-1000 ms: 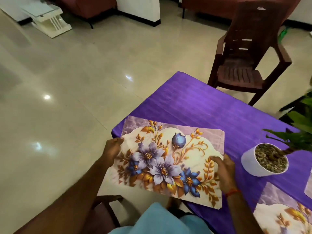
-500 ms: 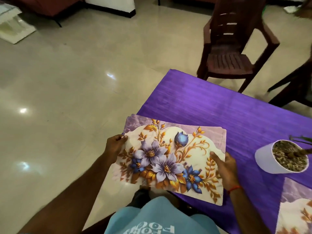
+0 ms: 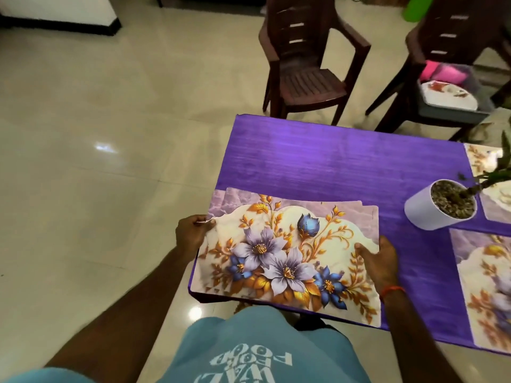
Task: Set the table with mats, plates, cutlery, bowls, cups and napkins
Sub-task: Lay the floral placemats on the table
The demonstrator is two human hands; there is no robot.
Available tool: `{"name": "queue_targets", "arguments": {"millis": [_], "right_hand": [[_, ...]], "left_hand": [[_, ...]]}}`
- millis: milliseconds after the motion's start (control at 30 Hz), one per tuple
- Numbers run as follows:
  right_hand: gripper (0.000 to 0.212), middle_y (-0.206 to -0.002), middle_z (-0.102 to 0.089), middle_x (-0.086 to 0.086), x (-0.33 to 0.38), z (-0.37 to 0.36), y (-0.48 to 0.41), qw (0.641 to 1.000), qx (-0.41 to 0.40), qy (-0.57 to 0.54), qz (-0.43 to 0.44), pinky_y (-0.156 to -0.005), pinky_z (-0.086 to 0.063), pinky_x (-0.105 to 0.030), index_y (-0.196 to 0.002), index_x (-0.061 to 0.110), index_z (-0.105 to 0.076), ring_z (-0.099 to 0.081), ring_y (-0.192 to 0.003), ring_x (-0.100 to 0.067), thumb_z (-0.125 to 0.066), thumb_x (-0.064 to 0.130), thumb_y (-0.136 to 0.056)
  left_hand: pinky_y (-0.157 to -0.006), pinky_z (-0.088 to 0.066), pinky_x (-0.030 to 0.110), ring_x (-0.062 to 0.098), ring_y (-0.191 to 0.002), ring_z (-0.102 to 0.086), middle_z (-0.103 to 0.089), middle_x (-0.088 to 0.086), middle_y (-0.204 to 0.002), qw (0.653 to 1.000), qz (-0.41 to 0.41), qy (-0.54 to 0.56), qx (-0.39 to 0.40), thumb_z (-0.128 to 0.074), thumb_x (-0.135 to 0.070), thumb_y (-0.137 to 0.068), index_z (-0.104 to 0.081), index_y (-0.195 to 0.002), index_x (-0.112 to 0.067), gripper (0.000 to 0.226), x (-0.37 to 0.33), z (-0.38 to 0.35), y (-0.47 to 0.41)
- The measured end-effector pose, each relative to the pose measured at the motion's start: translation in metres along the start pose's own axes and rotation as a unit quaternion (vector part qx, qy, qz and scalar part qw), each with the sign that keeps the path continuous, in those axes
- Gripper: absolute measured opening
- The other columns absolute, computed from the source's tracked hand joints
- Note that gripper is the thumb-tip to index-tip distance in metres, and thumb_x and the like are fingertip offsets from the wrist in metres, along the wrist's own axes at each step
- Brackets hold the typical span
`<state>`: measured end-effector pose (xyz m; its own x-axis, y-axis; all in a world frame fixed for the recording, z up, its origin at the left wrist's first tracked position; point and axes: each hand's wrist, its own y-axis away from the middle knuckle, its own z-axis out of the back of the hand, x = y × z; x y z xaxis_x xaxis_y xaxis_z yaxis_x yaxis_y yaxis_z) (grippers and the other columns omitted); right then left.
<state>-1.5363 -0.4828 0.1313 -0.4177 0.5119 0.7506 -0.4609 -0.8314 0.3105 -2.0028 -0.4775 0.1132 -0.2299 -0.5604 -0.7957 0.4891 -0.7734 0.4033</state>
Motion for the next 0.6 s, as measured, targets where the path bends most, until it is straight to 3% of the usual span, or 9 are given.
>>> {"name": "queue_targets", "arguments": {"millis": [133,333,467,600], "right_hand": [[0.030,-0.109,-0.071,-0.018,0.001,0.001,0.009,1.000,-0.022,0.020,-0.012,-0.087,-0.056,-0.050,-0.109,0.007,-0.066,-0.067,-0.099,-0.037,-0.080,0.014,-0.083],[0.032,-0.111,-0.070,-0.019,0.004,-0.001,0.012,0.998,-0.043,0.034,-0.027,-0.089,-0.054,-0.048,-0.110,0.004,-0.064,-0.065,-0.103,-0.040,-0.080,0.013,-0.083],[0.039,-0.116,-0.066,-0.021,0.012,-0.003,0.015,0.997,-0.043,0.056,-0.018,-0.086,-0.044,-0.034,-0.117,-0.004,-0.062,-0.061,-0.106,-0.032,-0.079,0.010,-0.084],[0.041,-0.116,-0.067,-0.024,0.013,-0.001,0.016,0.996,-0.041,0.071,-0.019,-0.084,-0.043,-0.034,-0.114,-0.008,-0.064,-0.061,-0.109,-0.037,-0.081,0.014,-0.084]], "left_hand": [[-0.076,-0.049,0.027,0.020,-0.089,-0.074,-0.079,0.003,-0.092,0.990,-0.079,-0.115,-0.006,-0.089,-0.033,-0.079,-0.081,-0.102,-0.015,0.030,-0.006,0.000,-0.007],[-0.082,-0.058,0.039,0.023,-0.091,-0.072,-0.078,-0.005,-0.096,0.971,-0.068,-0.227,-0.028,-0.084,-0.054,-0.077,-0.077,-0.103,-0.029,0.037,-0.014,0.002,-0.004],[-0.081,-0.059,0.042,0.024,-0.089,-0.072,-0.077,-0.003,-0.096,0.966,-0.072,-0.247,-0.016,-0.083,-0.054,-0.079,-0.074,-0.103,-0.026,0.038,-0.012,0.005,-0.008],[-0.081,-0.060,0.040,0.022,-0.088,-0.073,-0.078,-0.003,-0.093,0.969,-0.091,-0.230,-0.011,-0.086,-0.047,-0.078,-0.075,-0.096,-0.027,0.029,-0.009,0.005,-0.011]]}}
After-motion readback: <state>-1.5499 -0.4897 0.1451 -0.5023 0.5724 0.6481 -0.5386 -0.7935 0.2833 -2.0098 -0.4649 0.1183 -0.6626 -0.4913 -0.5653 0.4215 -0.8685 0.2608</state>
